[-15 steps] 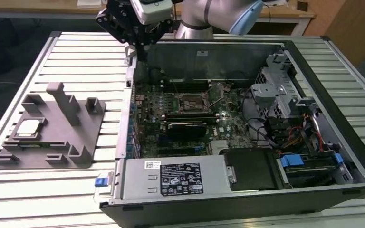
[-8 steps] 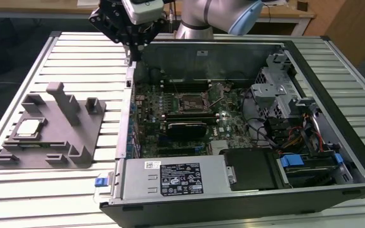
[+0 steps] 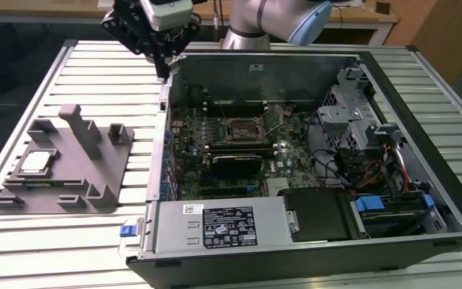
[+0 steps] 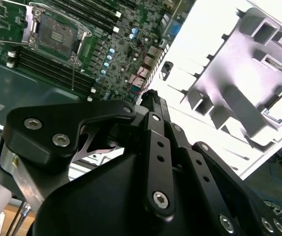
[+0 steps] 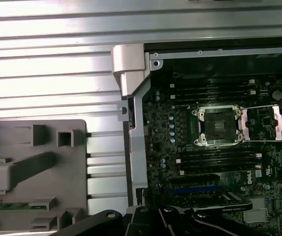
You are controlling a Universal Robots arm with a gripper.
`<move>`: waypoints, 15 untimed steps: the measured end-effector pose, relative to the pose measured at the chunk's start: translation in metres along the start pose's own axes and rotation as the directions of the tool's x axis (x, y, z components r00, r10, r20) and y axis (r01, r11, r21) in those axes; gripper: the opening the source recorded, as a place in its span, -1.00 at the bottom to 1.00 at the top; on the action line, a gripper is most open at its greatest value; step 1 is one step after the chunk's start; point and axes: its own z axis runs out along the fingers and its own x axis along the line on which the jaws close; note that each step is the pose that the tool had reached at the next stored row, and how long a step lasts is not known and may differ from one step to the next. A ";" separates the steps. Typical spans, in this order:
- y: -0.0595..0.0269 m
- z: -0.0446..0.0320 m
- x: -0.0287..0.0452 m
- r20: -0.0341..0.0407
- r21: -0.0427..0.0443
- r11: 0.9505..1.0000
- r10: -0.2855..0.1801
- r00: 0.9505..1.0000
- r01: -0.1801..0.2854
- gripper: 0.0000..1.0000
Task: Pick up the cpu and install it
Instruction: 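Reach for the cpu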
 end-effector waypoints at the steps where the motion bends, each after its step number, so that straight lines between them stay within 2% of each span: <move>1: -0.0001 0.0000 0.0019 0.000 0.000 1.000 0.000 1.000 0.000 -0.79; 15: -0.0009 0.0021 0.0235 0.000 0.000 1.000 0.000 1.000 0.000 -0.79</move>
